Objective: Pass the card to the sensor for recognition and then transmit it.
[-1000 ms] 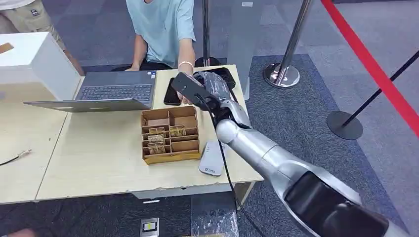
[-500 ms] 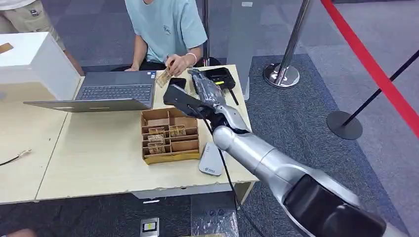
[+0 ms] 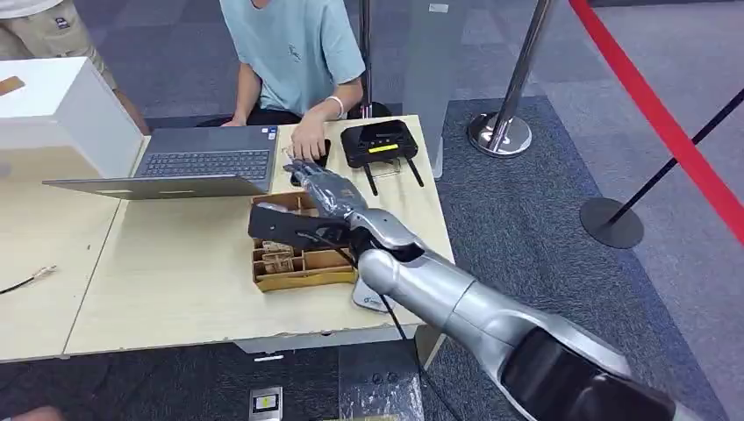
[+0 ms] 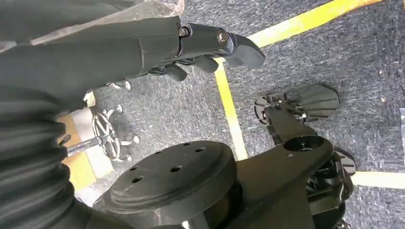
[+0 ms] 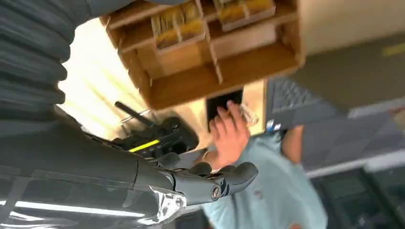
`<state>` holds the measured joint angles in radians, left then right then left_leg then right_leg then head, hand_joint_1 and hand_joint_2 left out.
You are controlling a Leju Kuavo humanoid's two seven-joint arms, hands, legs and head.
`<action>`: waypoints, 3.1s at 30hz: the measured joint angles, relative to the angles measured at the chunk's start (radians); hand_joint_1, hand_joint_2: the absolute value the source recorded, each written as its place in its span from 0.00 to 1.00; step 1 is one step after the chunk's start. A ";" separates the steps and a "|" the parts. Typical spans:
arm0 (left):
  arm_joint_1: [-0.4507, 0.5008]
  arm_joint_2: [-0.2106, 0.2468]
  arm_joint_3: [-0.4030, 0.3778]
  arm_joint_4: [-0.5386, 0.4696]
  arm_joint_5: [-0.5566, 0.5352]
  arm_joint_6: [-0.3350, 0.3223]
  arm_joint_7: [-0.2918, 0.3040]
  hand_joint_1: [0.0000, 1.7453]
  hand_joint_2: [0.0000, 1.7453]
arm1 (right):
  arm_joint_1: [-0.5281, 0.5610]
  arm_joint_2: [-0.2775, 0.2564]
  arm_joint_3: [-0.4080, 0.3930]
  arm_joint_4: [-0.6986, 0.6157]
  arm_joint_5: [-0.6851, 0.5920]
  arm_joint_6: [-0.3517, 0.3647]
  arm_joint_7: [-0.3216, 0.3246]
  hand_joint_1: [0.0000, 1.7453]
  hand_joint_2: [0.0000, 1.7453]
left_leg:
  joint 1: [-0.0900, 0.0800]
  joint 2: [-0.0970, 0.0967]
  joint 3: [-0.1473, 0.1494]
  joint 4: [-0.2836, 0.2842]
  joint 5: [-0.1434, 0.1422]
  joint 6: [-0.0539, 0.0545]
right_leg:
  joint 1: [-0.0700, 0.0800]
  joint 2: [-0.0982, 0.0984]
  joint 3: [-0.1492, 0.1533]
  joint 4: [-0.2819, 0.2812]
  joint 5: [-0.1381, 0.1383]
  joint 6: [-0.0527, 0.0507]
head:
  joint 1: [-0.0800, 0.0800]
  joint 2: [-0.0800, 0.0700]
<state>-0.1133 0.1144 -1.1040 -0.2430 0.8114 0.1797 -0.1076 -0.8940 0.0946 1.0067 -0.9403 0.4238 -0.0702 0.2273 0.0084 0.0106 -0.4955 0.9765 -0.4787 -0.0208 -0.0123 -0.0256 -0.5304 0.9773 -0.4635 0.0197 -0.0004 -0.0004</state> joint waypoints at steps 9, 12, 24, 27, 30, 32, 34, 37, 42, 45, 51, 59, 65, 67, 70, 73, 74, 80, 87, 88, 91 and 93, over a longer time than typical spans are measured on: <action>0.000 -0.002 0.000 0.000 -0.003 -0.002 0.000 0.00 1.00 | 0.033 0.014 0.041 0.009 0.135 -0.054 0.003 0.02 1.00 | 0.000 0.000 0.000 0.000 0.000 0.000 | 0.000 0.000 0.000 0.000 0.000 0.000 | 0.000 0.000; 0.001 -0.004 0.000 0.000 -0.004 -0.004 0.006 0.00 1.00 | 0.033 0.013 0.041 0.028 0.187 -0.101 0.002 0.56 1.00 | 0.000 0.000 0.000 0.000 0.000 0.000 | 0.000 0.000 0.000 0.000 0.000 0.000 | 0.000 0.000; 0.001 -0.013 0.000 0.000 -0.013 -0.006 0.005 0.00 1.00 | 0.014 0.008 0.010 0.104 0.238 -0.229 -0.017 0.20 1.00 | 0.000 0.000 0.000 0.000 0.000 0.000 | 0.000 0.000 0.000 0.000 0.000 0.000 | 0.000 0.000; 0.001 -0.015 0.000 0.000 -0.013 -0.006 -0.002 0.00 1.00 | 0.009 0.008 0.007 0.121 0.257 -0.243 -0.002 0.13 1.00 | 0.000 0.000 0.000 0.000 0.000 0.000 | 0.000 0.000 -0.001 0.000 0.000 0.000 | 0.000 0.000; 0.001 -0.020 0.000 0.000 -0.013 -0.006 -0.013 0.00 1.00 | -0.009 0.006 0.006 0.148 0.293 -0.257 0.013 0.27 1.00 | 0.000 0.000 -0.001 0.000 0.000 0.000 | 0.000 0.000 -0.001 0.000 0.000 0.000 | 0.000 0.000; 0.001 -0.025 0.000 0.000 -0.013 -0.006 -0.018 0.00 1.00 | -0.022 0.003 0.005 0.173 0.308 -0.262 0.016 0.18 1.00 | 0.000 0.000 -0.001 0.000 0.000 0.000 | 0.000 0.000 -0.001 0.000 0.000 0.000 | 0.000 0.000; 0.002 -0.028 0.000 0.000 -0.011 -0.006 -0.018 0.00 1.00 | -0.026 0.000 -0.001 0.195 0.308 -0.278 0.010 0.12 1.00 | 0.000 0.000 -0.001 0.000 0.000 0.000 | 0.000 0.000 -0.001 0.000 0.000 0.000 | 0.000 0.000; 0.002 -0.032 0.000 0.000 -0.008 -0.006 -0.016 0.00 1.00 | -0.026 -0.004 -0.010 0.230 0.320 -0.293 0.002 0.33 1.00 | 0.000 0.000 -0.001 0.001 0.000 0.000 | 0.000 0.000 -0.001 0.000 0.000 0.000 | 0.000 0.000; 0.002 -0.034 0.000 0.000 -0.002 -0.002 -0.019 0.00 1.00 | -0.026 -0.004 -0.012 0.266 0.325 -0.286 -0.002 0.47 1.00 | 0.000 0.000 -0.001 0.001 0.000 0.000 | 0.000 0.000 -0.001 0.000 0.000 0.000 | 0.000 0.000; 0.002 -0.034 0.000 0.000 -0.002 -0.002 -0.019 0.00 1.00 | -0.026 -0.004 -0.012 0.266 0.325 -0.286 -0.002 0.47 1.00 | 0.000 0.000 -0.001 0.001 0.000 0.000 | 0.000 0.000 -0.001 0.000 0.000 0.000 | 0.000 0.000; 0.002 -0.041 0.000 0.000 0.002 0.003 -0.023 0.00 1.00 | -0.024 -0.003 -0.018 0.328 0.318 -0.285 -0.014 0.31 1.00 | 0.000 0.000 -0.002 0.000 0.000 0.000 | 0.000 0.000 -0.002 0.000 0.000 0.000 | 0.000 0.000; 0.002 -0.047 0.000 0.000 0.003 0.003 -0.022 0.00 1.00 | -0.014 0.005 -0.018 0.351 0.307 -0.283 -0.034 0.37 1.00 | 0.000 0.000 -0.002 0.000 0.000 0.000 | 0.000 0.000 -0.002 0.000 0.000 0.000 | 0.000 0.000; 0.001 -0.050 0.000 0.000 0.003 0.003 -0.020 0.00 1.00 | 0.000 0.034 -0.018 0.355 0.303 -0.285 -0.076 0.43 1.00 | 0.000 0.000 -0.002 0.000 0.000 0.000 | 0.000 0.000 -0.002 0.000 0.000 0.000 | 0.000 0.000; 0.001 -0.050 0.000 0.000 0.003 0.003 -0.022 0.00 1.00 | 0.007 0.047 -0.018 0.354 0.299 -0.286 -0.091 0.41 1.00 | 0.001 0.000 -0.002 0.000 0.000 0.000 | 0.000 0.000 -0.002 0.000 0.000 0.000 | 0.000 0.000; 0.001 -0.050 0.000 0.000 0.002 0.004 -0.024 0.00 1.00 | 0.018 0.071 -0.016 0.351 0.297 -0.288 -0.112 0.41 1.00 | 0.001 0.000 -0.002 0.000 0.000 0.000 | 0.001 0.000 -0.002 0.000 0.000 0.000 | 0.000 0.000; 0.001 -0.050 0.000 0.000 0.002 0.004 -0.026 0.00 1.00 | 0.029 0.094 -0.013 0.349 0.296 -0.288 -0.124 0.34 1.00 | 0.001 0.000 -0.002 0.000 0.000 0.000 | 0.001 0.000 -0.002 0.000 0.000 0.000 | 0.000 0.000; 0.001 -0.050 0.000 0.000 0.002 0.004 -0.026 0.00 1.00 | 0.031 0.102 -0.012 0.349 0.296 -0.288 -0.129 0.32 1.00 | 0.001 0.000 -0.002 0.000 0.000 0.000 | 0.001 0.000 -0.002 0.000 0.000 0.000 | 0.000 0.000; 0.001 -0.050 0.000 0.000 -0.003 0.004 -0.022 0.00 1.00 | 0.044 0.128 -0.005 0.348 0.288 -0.296 -0.143 0.31 1.00 | 0.000 0.000 -0.002 0.000 0.000 0.000 | 0.001 0.000 -0.002 0.000 0.000 0.000 | 0.000 0.000; 0.001 -0.050 0.000 0.000 -0.005 0.006 -0.023 0.00 1.00 | 0.051 0.152 0.000 0.345 0.283 -0.301 -0.156 0.32 1.00 | 0.001 0.000 -0.002 0.000 0.000 0.000 | 0.001 0.000 -0.002 0.000 0.000 0.000 | 0.000 0.000; 0.001 -0.050 0.000 0.000 -0.005 0.007 -0.024 0.00 1.00 | 0.051 0.156 0.000 0.346 0.282 -0.303 -0.157 0.33 1.00 | 0.001 0.000 -0.002 0.000 0.000 0.000 | 0.001 0.000 -0.002 0.000 0.000 0.000 | 0.000 0.000; 0.001 -0.050 0.000 0.000 -0.005 0.007 -0.027 0.00 1.00 | 0.050 0.163 0.000 0.354 0.273 -0.308 -0.157 0.31 1.00 | 0.001 0.000 -0.002 0.000 0.000 0.000 | 0.001 0.000 -0.002 0.000 0.000 0.000 | 0.000 0.000; 0.001 -0.050 0.000 0.000 -0.005 0.007 -0.027 0.00 1.00 | 0.049 0.165 0.000 0.361 0.272 -0.308 -0.157 0.31 1.00 | 0.001 0.000 -0.002 0.000 0.000 0.000 | 0.001 0.000 -0.002 0.000 0.000 0.000 | 0.000 0.000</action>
<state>-0.1119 0.0645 -1.1040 -0.2430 0.8061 0.1869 -0.1347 -0.8450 0.2598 1.0067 -0.5791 0.6962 -0.3780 0.0706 0.0090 0.0108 -0.4974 0.9768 -0.4788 -0.0208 -0.0118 -0.0255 -0.5325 0.9773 -0.4638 0.0192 -0.0004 -0.0004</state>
